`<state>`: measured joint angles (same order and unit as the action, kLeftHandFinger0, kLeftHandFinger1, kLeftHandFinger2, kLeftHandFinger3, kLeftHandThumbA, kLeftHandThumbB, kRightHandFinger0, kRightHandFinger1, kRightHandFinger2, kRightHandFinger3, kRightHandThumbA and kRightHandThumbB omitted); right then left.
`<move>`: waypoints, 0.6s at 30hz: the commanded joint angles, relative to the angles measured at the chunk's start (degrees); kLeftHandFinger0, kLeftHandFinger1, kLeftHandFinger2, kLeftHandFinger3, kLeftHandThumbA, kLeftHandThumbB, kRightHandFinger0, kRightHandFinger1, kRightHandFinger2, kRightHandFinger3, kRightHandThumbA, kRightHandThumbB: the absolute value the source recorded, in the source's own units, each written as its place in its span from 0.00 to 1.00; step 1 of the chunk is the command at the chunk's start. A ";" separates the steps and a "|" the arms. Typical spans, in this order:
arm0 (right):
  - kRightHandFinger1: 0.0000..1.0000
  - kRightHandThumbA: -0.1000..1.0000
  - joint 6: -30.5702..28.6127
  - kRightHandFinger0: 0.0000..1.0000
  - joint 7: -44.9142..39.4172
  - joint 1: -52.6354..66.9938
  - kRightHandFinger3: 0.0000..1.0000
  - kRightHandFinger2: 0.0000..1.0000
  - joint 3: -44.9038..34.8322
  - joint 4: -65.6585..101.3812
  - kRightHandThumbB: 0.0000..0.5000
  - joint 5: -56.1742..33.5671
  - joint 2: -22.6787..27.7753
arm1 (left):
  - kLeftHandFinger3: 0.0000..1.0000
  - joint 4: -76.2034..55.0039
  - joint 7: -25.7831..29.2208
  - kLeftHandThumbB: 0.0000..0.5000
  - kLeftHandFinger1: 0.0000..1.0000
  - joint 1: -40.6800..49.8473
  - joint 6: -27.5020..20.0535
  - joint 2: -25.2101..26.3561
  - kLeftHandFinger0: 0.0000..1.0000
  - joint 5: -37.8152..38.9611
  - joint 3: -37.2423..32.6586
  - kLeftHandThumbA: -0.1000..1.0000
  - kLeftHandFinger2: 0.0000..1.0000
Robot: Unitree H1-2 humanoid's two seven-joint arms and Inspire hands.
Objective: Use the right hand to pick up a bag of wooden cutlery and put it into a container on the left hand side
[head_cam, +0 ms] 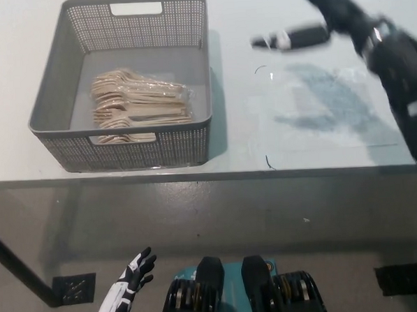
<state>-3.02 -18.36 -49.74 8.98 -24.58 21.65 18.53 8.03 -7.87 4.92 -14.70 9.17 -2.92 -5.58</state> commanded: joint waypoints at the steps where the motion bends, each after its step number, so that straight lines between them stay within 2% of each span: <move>1: 1.00 0.91 5.19 1.00 -3.46 17.54 1.00 1.00 -12.02 37.94 0.88 -23.04 5.02 | 1.00 -1.59 -1.39 0.28 1.00 -0.30 -0.54 1.53 1.00 1.04 0.41 1.00 1.00; 2: 1.00 0.92 4.18 1.00 -3.40 20.98 1.00 1.00 -11.67 39.47 0.81 -23.82 4.73 | 1.00 -1.74 -1.87 0.30 1.00 -0.11 -0.09 1.62 1.00 1.98 0.52 1.00 1.00; 3: 1.00 0.92 4.00 1.00 -3.32 22.50 1.00 1.00 -11.61 40.25 0.79 -23.90 4.55 | 1.00 -1.82 -1.97 0.31 1.00 -0.01 0.15 1.59 1.00 2.29 0.57 1.00 1.00; 8: 1.00 0.95 2.07 1.00 -2.22 33.70 1.00 1.00 -10.31 42.96 0.75 -26.72 1.02 | 1.00 -1.97 -2.51 0.32 1.00 -0.50 0.96 1.58 1.00 3.61 0.80 1.00 1.00; 10: 1.00 0.97 1.34 1.00 -2.02 36.97 1.00 1.00 -9.71 43.10 0.77 -27.30 -0.13 | 1.00 -2.02 -2.66 0.32 1.00 -0.48 0.75 1.64 1.00 3.86 0.80 1.00 1.00; 13: 1.00 1.00 -2.70 1.00 -1.27 41.47 1.00 1.00 -8.64 40.64 0.74 -27.58 -2.28 | 1.00 -1.99 -2.64 0.30 1.00 -0.57 0.69 1.83 1.00 3.93 0.87 1.00 1.00; 14: 1.00 0.98 -2.05 1.00 -1.95 42.71 1.00 1.00 -9.06 39.50 0.68 -30.88 -3.34 | 1.00 -1.92 -2.62 0.30 1.00 -0.49 0.74 1.80 1.00 3.95 0.86 1.00 1.00; 15: 1.00 1.00 -0.85 1.00 -2.85 43.32 1.00 1.00 -9.61 38.76 0.56 -34.49 -4.22 | 1.00 -1.81 -2.62 0.30 1.00 -0.53 0.69 1.79 1.00 3.91 0.83 1.00 1.00; 16: 1.00 1.00 -0.62 1.00 -2.95 44.34 1.00 1.00 -10.21 37.69 0.63 -36.66 -5.34 | 1.00 -1.67 -2.61 0.32 1.00 -0.59 0.76 1.73 1.00 3.95 0.82 1.00 1.00; 17: 1.00 0.99 0.77 1.00 -3.13 45.70 1.00 1.00 -10.97 36.69 0.63 -39.34 -6.76 | 1.00 -1.69 -2.72 0.32 1.00 -0.59 1.13 1.63 1.00 4.30 0.84 1.00 1.00; 18: 1.00 1.00 0.04 1.00 -3.81 46.44 1.00 1.00 -11.00 35.21 0.56 -40.02 -7.08 | 1.00 -1.65 -2.65 0.31 1.00 -0.64 1.01 1.69 1.00 4.08 0.81 1.00 1.00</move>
<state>-1.56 -19.31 -7.97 3.39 5.32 6.97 16.21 8.11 -7.96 4.92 -14.48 9.18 -2.13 -5.57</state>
